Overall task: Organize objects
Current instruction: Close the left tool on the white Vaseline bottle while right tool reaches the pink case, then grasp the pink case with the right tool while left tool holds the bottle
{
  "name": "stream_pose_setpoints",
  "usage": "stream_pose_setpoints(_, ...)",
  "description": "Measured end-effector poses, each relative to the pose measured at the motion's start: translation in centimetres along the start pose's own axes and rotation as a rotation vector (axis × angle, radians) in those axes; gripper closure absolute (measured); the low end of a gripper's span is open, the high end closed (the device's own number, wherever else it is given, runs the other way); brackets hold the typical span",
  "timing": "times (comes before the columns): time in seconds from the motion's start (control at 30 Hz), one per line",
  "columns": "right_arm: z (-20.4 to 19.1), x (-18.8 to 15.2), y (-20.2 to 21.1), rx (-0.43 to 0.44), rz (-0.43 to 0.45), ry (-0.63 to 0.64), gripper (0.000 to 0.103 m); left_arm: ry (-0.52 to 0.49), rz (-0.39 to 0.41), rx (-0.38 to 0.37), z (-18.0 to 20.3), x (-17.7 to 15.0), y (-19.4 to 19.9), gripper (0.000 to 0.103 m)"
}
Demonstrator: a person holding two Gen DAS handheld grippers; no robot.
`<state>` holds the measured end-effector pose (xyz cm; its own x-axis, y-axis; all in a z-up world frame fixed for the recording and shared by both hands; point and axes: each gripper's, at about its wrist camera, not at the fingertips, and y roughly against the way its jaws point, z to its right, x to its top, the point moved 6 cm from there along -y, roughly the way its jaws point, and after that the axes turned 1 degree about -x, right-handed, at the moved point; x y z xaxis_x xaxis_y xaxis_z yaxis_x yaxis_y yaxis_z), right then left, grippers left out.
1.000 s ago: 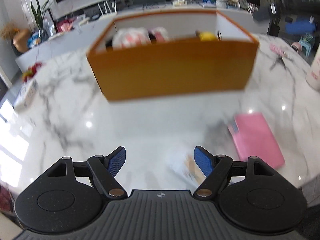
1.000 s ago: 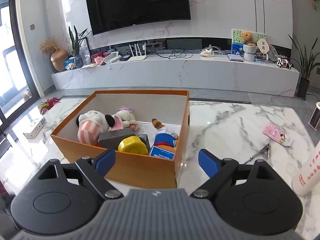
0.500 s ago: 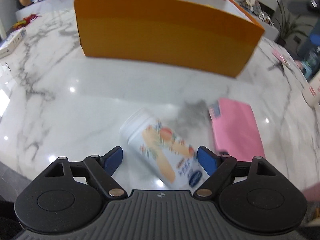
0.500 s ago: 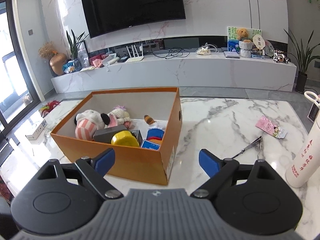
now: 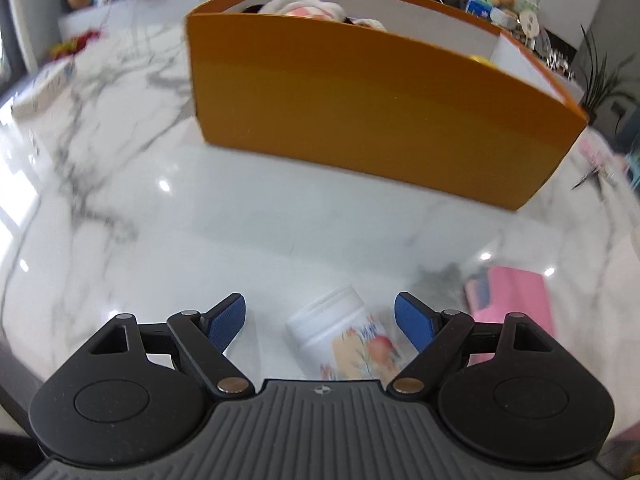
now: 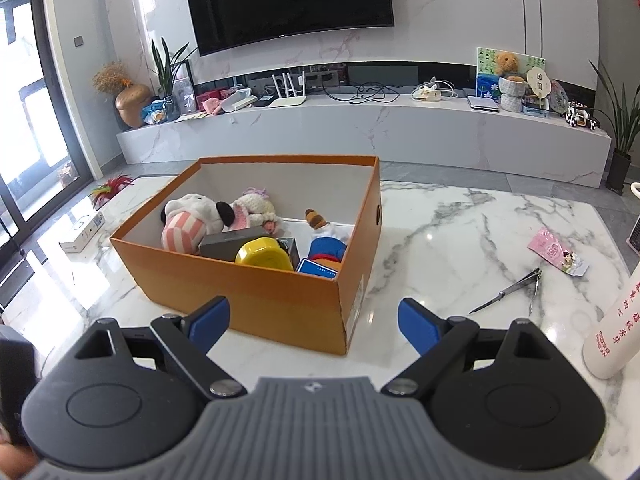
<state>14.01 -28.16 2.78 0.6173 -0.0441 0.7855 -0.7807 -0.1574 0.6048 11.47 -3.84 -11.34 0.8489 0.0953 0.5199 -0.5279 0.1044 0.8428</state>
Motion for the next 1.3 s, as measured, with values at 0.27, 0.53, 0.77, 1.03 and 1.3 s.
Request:
stream_pose_setpoints(0.27,-0.2,-0.3,0.0,0.010,-0.005,0.000,0.011,0.105,-0.009,0.045,0.3,-1.8,0.7,0.006)
stream_pose_setpoints(0.53,0.1,-0.8,-0.5,-0.006,-0.037,0.008,0.009,0.075,0.061,0.083,1.6,-3.0,1.0,0.007)
stream_pose_setpoints(0.77,0.3,-3.8,-1.9,-0.050,-0.161,-0.015,0.009,-0.003,0.124,0.091,2.0,-3.9,1.5,0.022)
stream_pose_setpoints(1.03,-0.8,-8.5,-4.1,-0.119,-0.289,-0.005,0.009,-0.049,0.170,0.114,0.8,-3.3,1.3,0.048)
stream_pose_setpoints(1.3,-4.8,-12.2,-5.6,-0.145,-0.332,0.021,0.009,-0.019,0.187,0.104,-1.7,-1.9,0.8,0.048)
